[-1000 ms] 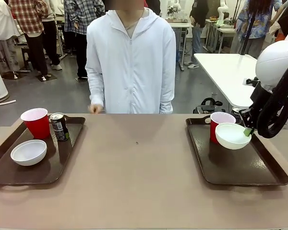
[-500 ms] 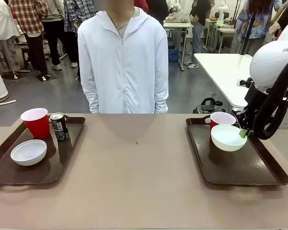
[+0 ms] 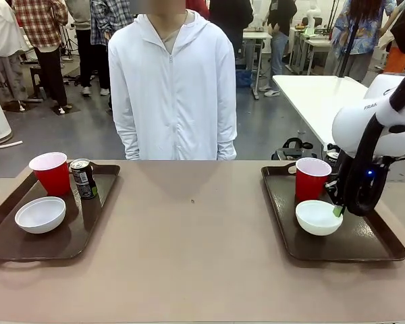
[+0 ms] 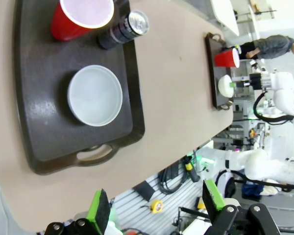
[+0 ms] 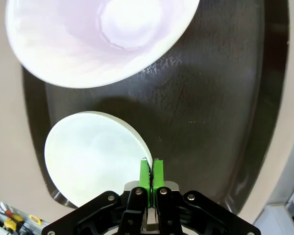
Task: Prepare tableware on both trays.
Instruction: Pick up a Picnic Bowl from the table and place it on a Handle tray.
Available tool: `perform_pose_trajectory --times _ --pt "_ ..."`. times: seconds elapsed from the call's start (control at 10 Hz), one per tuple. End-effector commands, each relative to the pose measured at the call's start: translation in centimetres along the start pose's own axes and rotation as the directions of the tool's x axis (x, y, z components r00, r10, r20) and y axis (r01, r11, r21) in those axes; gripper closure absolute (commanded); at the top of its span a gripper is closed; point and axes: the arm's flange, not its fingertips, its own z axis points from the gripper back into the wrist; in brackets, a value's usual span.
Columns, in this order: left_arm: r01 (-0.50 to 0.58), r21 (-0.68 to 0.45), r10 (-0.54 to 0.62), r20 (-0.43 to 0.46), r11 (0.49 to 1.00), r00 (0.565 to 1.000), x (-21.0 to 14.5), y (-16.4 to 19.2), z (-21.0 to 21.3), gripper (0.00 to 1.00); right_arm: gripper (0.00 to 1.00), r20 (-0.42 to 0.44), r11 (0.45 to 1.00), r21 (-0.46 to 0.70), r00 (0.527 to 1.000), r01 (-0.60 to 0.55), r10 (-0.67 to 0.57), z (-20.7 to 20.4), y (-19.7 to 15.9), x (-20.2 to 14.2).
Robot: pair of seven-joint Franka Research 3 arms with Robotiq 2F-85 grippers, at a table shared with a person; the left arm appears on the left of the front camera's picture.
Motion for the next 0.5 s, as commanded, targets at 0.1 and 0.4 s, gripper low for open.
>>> perform_pose_trajectory --times 0.1,0.4 --pt "0.005 -0.016 -0.005 0.008 1.0 1.0 0.0 -0.1 0.2 0.0 0.97 0.007 0.999 -0.027 1.0 -0.019 0.019 0.0 0.2 0.8" --pt "0.005 -0.016 -0.005 0.008 1.0 1.0 0.0 -0.1 0.2 0.0 0.77 0.04 0.997 -0.038 0.997 -0.067 0.069 1.8 0.6 -0.3"
